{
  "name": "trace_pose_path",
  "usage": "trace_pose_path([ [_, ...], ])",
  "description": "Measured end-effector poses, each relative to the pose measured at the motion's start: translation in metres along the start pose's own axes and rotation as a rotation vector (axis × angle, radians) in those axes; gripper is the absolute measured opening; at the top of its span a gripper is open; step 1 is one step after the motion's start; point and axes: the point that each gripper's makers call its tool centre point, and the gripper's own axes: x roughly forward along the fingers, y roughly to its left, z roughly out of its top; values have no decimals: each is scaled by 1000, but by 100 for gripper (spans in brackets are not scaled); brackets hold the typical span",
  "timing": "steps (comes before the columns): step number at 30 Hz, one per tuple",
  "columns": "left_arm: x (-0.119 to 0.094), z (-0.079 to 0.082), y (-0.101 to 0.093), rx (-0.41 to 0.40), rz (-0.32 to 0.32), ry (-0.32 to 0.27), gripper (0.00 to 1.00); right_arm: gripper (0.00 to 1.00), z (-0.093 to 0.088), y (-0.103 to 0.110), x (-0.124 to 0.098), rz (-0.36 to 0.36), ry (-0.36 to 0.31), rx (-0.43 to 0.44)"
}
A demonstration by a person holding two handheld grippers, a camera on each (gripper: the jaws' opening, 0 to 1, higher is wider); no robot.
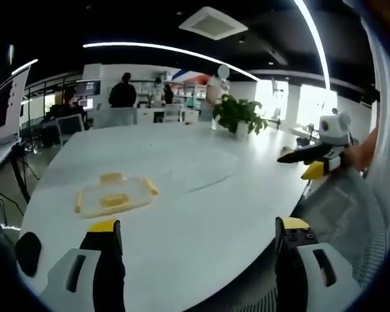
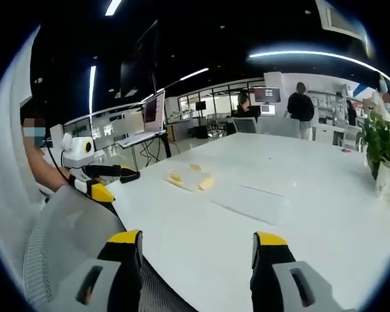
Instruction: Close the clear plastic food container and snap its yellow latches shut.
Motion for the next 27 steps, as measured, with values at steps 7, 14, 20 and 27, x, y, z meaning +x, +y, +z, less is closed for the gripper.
trace_pose_path([
  [7, 0, 1, -1, 3, -5, 3, 96, 65, -2, -1, 2, -8, 17, -7],
  [14, 0, 4, -2, 3, -25, -2, 96, 65, -3, -4, 3, -11, 38, -6],
  [20, 6, 16, -6, 5, -71, -6, 96, 63, -1, -9, 5, -16, 54, 2],
  [27, 18, 23, -8, 45, -119, 2, 94, 61, 2, -16, 7, -26, 53, -1],
])
